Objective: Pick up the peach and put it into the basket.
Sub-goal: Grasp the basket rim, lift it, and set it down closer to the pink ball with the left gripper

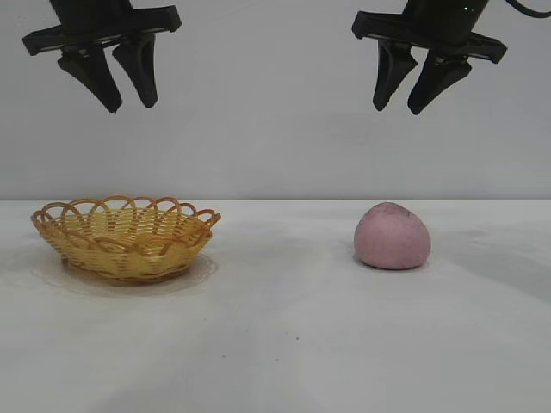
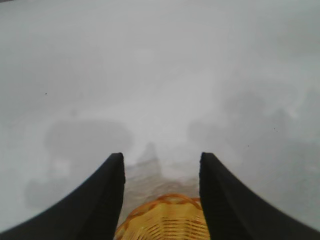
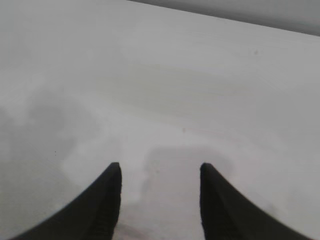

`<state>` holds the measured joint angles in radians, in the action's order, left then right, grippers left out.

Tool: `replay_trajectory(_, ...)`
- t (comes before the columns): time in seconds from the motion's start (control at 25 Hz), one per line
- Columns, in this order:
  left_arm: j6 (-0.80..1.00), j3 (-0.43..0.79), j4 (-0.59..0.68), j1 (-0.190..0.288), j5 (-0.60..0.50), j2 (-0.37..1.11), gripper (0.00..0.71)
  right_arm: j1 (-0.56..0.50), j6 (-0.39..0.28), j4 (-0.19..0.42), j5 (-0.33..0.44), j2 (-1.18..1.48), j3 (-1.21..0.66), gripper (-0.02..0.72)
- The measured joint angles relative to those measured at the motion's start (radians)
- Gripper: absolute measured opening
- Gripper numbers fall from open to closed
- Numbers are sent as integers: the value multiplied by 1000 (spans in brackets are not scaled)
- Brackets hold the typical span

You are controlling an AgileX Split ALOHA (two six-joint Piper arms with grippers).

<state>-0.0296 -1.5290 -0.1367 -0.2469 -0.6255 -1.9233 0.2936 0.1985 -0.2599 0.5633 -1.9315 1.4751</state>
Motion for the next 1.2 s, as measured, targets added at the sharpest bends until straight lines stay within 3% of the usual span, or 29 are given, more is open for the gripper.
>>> replay_trajectory(0.32,-7,0,12,0,-7,0,342,0,0,0,2,0,0,358)
replay_trajectory(0.56,-136,-4,129,0,-138,-32,342,0,0,1,14,0,0,358)
replay_trajectory(0.76,-219,-4,155,0,-233,-115,342,0,0,1,29,0,0,358)
replay_trajectory(0.88,-228,-4,165,0,-241,-147,342,0,5,1,50,0,0,358)
replay_trajectory(0.92,-230,-7,168,-2,-241,-156,301,0,9,1,55,0,0,358)
replay_trajectory(1.2,-230,-11,180,-2,-246,-209,315,0,20,1,68,0,0,358)
